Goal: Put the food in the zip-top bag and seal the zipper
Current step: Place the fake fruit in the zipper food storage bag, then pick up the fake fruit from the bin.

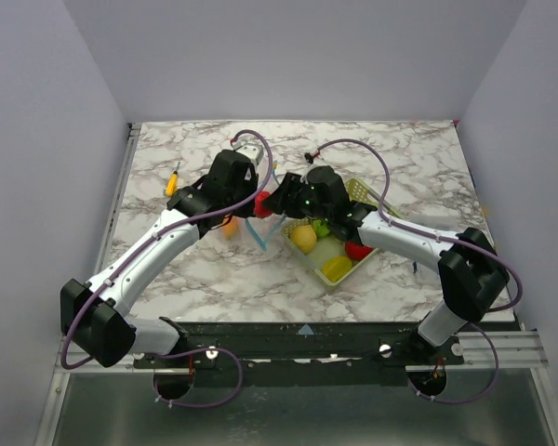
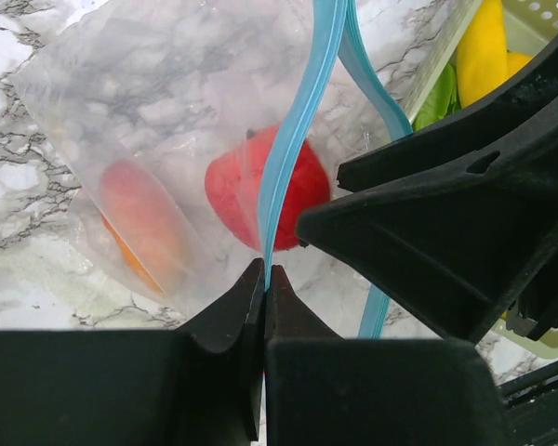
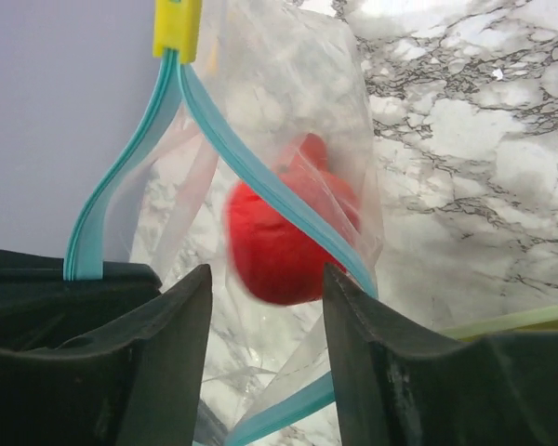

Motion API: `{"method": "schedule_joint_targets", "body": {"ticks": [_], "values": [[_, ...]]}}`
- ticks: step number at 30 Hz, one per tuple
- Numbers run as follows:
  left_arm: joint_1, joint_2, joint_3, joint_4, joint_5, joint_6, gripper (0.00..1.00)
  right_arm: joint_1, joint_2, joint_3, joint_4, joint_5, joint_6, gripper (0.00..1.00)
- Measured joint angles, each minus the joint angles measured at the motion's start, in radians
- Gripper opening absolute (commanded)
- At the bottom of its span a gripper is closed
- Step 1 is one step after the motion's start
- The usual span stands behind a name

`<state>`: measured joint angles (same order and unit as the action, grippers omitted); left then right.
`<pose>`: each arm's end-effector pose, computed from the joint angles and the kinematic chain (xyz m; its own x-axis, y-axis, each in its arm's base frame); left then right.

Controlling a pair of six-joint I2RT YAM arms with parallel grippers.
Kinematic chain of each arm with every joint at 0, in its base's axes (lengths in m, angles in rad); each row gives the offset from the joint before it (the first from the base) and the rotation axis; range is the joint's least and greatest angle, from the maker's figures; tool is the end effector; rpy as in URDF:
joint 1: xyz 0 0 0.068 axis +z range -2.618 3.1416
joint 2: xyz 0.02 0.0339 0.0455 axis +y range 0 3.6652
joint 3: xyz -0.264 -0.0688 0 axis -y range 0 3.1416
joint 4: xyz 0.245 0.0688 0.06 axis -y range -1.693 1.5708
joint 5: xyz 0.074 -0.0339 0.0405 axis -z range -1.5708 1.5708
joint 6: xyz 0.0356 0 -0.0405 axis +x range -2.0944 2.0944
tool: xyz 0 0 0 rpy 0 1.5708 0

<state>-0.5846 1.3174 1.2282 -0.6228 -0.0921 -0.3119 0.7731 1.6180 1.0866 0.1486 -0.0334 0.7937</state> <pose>0.2404 -0.1551 0.3355 -0.6694 0.0766 -0.7390 0.3006 0.9375 -0.1751 0.2681 0.2632 0.2639 -0.7009 0.3117 -0.6416 -0.3144 0.6724 0.6701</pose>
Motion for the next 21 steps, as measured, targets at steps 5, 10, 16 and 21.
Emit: {"method": "schedule_joint_targets", "body": {"ticks": [5,10,16,21], "values": [[0.003,-0.001,0.0,0.0,0.0,0.0,0.0,0.0,0.014,0.024,-0.014,0.003,-0.001,0.59],[0.008,-0.001,0.0,0.0,0.0,0.0,0.0,0.0,-0.005,0.023,-0.048,0.009,-0.003,0.59],[0.01,-0.001,0.0,0.0,0.0,0.0,0.0,0.0,-0.136,0.008,-0.145,0.048,-0.032,0.59],[0.01,-0.001,0.0,0.0,0.0,0.0,0.0,0.0,-0.284,-0.043,-0.271,0.116,-0.073,0.63]]}}
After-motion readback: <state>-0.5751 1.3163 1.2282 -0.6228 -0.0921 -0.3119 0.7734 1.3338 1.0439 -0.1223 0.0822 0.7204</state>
